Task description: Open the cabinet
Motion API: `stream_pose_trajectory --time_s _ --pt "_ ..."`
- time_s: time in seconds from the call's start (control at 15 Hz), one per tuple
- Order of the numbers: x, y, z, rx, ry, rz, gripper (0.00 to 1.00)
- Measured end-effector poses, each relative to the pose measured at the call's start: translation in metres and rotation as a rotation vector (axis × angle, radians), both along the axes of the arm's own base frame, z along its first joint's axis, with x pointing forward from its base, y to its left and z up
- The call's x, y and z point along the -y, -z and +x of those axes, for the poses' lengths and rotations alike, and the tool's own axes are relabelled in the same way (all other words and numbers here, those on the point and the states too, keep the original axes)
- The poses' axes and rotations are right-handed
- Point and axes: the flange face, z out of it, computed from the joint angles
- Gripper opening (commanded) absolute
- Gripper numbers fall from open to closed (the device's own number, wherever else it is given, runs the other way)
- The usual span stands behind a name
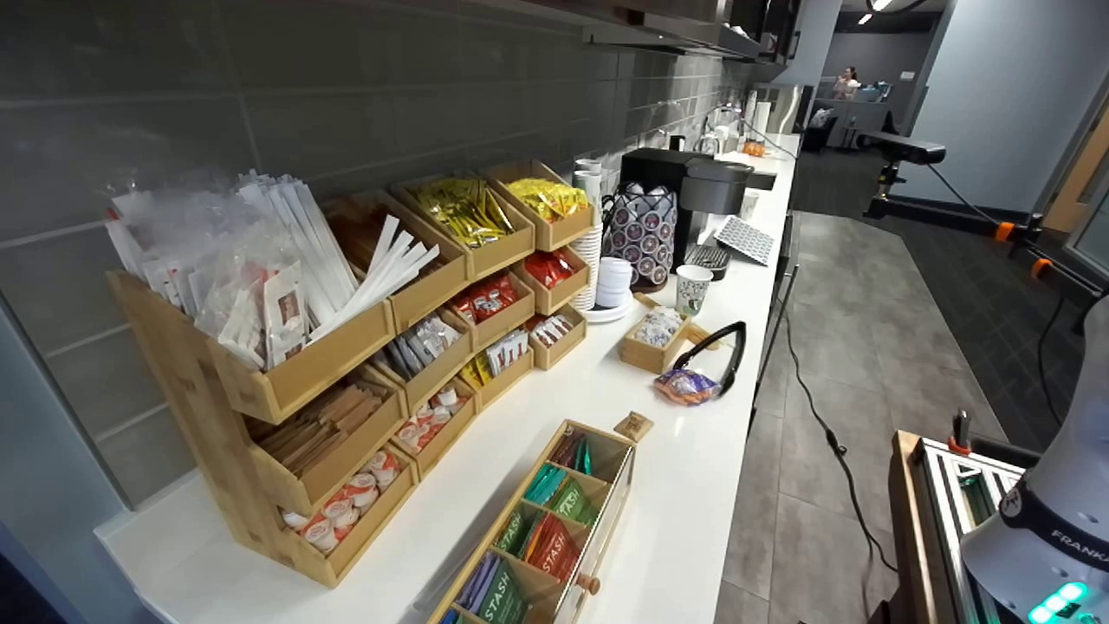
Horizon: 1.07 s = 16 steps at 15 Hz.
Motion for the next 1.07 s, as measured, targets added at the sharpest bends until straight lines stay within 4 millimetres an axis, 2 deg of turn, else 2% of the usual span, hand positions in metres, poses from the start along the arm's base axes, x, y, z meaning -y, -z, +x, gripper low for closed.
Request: stream_pose_trajectory --time_s 0.67,1.07 --pt "-0.012 -0.002 0.018 -0.009 0.002 -0.023 0.04" --pt "-0.015 -0.002 0.02 -0.01 0.005 -0.025 0.04"
